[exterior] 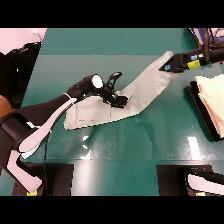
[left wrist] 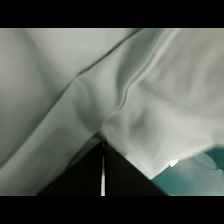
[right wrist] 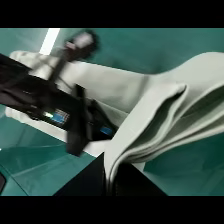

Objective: Fold the shirts.

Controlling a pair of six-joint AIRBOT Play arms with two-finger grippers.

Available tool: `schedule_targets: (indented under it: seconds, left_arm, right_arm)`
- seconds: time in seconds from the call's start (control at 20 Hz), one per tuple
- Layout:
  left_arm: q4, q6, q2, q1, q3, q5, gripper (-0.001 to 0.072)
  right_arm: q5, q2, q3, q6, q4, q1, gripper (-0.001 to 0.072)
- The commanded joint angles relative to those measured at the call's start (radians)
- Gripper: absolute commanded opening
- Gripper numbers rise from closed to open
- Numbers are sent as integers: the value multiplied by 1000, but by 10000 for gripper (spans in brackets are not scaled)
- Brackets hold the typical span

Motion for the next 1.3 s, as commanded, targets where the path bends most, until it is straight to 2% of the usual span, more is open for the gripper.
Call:
schedule_targets:
  seconds: [0.0,0.2,0.4,0.55,0.75,0.8,0.95,1.0,1.05,1.1,1.15,1.25]
  left_arm:
    - [-4,-11,-32,-13,8,38,32]
    - [6,-7,-23,-6,28,17,32]
    - [111,-8,52,44,55,-37,31]
    - [151,-7,153,157,55,-67,31]
    - [157,25,318,360,55,-98,32]
    - [159,48,360,410,55,-110,32]
    - [169,79,464,535,55,-143,32]
    - [171,79,492,572,55,-154,32]
    - [171,79,514,603,55,-166,33]
    - [171,79,529,629,55,-178,32]
    - [171,79,541,653,55,-189,33]
    - [171,79,550,683,55,-216,32]
  right_arm:
    - [-38,2,69,13,3,110,15]
    - [-78,3,70,11,3,180,15]
    - [-100,3,70,-14,4,225,15]
    - [-135,2,70,-16,4,274,15]
    - [-309,-40,68,-16,8,414,17]
    - [-346,-71,68,-30,34,457,17]
    - [-463,-206,68,-199,211,595,19]
    - [-500,-250,69,-230,246,633,66]
    - [-532,-294,69,-240,261,667,284]
    - [-543,-328,69,-240,265,689,435]
    - [-531,-355,69,-240,265,700,467]
    - [-470,-365,69,-240,256,691,467]
